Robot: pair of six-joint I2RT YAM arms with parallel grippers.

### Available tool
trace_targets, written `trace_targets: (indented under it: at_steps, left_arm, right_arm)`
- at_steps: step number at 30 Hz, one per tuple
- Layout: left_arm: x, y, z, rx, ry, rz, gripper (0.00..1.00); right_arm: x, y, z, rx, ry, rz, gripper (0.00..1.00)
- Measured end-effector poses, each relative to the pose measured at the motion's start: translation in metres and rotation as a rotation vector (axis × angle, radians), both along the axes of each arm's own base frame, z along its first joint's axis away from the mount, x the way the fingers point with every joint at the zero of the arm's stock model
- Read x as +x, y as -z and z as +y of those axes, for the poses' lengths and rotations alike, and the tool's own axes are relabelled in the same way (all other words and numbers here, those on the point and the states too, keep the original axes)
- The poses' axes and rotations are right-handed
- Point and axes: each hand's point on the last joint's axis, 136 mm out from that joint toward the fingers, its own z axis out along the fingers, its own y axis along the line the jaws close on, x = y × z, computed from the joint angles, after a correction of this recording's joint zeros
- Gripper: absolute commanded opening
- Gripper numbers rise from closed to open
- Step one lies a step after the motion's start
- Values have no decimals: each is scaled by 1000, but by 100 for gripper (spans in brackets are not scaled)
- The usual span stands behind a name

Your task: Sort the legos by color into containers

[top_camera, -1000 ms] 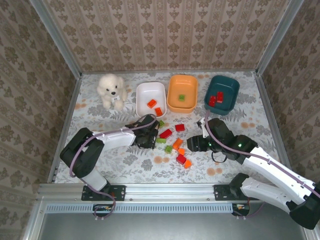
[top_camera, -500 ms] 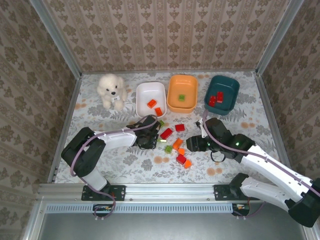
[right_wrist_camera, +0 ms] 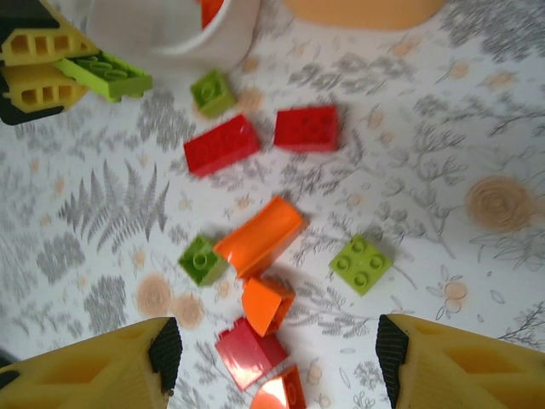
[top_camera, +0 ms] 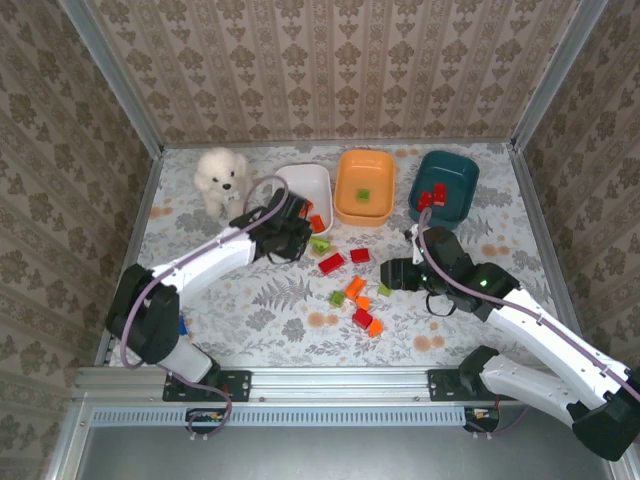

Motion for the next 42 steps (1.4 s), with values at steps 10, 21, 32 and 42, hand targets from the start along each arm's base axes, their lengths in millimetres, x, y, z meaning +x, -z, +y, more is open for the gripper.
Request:
trace_targets:
  at_steps: [10, 21, 32, 42]
  left_arm:
    - [94, -29, -90, 122, 361, -187, 0]
    - [119, 43, -127, 290, 603, -184, 3]
    - [119, 63, -127, 331, 657, -175, 40]
    - [125, 13, -132, 297, 646, -270, 64]
  right_arm:
    - [22, -23, -17, 50, 110, -34, 65]
    - [15, -45, -42, 101, 195, -91, 66]
    - [9, -36, -52, 86, 222, -61, 66]
    - [7, -5, -51, 16, 215, 62, 63]
